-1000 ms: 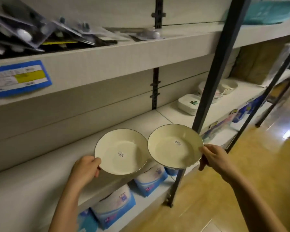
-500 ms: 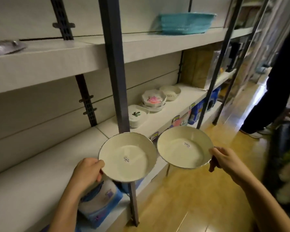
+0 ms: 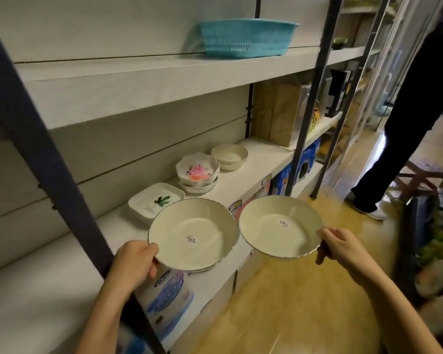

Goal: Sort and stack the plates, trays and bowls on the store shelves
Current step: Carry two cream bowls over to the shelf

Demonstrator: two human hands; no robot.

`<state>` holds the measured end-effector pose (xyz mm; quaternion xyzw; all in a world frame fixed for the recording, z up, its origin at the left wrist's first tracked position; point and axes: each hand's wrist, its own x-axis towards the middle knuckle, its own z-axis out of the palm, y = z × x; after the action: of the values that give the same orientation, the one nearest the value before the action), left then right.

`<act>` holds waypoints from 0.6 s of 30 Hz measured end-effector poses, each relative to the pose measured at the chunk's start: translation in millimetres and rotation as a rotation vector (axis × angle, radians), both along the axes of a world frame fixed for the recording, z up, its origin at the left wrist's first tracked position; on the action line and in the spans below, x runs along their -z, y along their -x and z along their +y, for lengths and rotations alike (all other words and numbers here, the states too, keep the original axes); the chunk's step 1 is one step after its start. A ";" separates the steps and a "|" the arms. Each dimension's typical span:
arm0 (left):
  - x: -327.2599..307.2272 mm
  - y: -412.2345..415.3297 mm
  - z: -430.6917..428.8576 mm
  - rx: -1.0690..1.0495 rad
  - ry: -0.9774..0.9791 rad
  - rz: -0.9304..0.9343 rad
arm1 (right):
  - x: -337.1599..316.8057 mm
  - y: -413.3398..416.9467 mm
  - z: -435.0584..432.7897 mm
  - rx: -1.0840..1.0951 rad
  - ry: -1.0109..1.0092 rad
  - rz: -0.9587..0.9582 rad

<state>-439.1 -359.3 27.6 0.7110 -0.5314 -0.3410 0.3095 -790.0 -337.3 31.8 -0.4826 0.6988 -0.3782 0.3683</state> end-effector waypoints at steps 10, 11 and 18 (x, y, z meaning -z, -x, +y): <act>-2.9 70.9 -115.3 -0.069 -0.028 0.018 | 4.1 58.5 -154.1 -0.110 -0.035 -0.045; -3.9 75.3 -122.7 -0.082 -0.030 0.016 | 4.9 62.7 -166.3 -0.120 -0.038 -0.058; -0.9 101.5 -170.1 -0.204 -0.024 -0.013 | 15.9 86.4 -263.7 -0.224 -0.043 -0.104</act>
<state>-540.7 -529.4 28.5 0.7673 -0.4542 -0.3094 0.3305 -876.4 -601.0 16.0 -0.5293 0.6284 -0.3441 0.4545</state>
